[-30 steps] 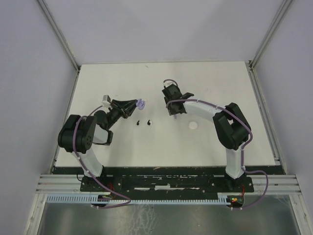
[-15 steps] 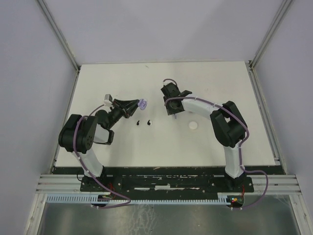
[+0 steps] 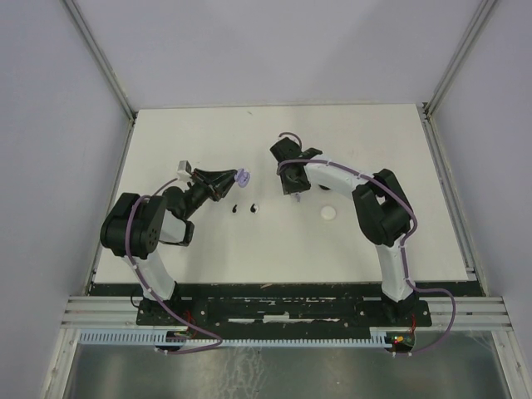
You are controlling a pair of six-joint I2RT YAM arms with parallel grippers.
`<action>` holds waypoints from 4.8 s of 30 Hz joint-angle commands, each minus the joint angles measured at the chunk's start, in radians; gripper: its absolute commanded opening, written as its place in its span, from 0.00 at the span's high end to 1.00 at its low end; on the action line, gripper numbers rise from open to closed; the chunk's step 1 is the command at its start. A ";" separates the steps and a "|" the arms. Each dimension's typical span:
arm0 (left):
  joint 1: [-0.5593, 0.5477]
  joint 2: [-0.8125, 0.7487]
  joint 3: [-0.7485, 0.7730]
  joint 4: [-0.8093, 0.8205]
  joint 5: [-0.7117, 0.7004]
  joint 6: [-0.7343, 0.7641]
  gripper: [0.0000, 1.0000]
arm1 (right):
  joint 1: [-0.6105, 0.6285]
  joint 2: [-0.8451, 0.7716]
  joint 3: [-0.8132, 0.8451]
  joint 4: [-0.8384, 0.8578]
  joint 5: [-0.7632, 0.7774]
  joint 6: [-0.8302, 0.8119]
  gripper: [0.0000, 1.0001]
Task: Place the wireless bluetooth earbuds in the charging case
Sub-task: Pick up the earbud from the center of the board, then place the earbud in the charging case.
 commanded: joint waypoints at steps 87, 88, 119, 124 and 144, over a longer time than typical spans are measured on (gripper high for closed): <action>-0.316 0.245 0.286 0.034 -0.096 -0.067 0.97 | 0.021 -0.604 -1.084 1.852 -0.430 -0.521 0.98; -0.316 0.243 0.288 0.030 -0.096 -0.067 0.97 | 0.023 -0.595 -1.084 1.847 -0.436 -0.532 0.98; -0.316 0.216 0.274 0.078 -0.090 -0.096 0.97 | 0.035 -0.525 -1.089 1.852 -0.412 -0.575 0.99; -0.317 0.210 0.269 0.078 -0.087 -0.096 0.97 | 0.035 -0.521 -1.089 1.856 -0.399 -0.578 0.99; -0.317 0.207 0.297 0.086 -0.107 -0.118 0.97 | 0.035 -0.529 -1.089 1.815 -0.416 -0.588 0.87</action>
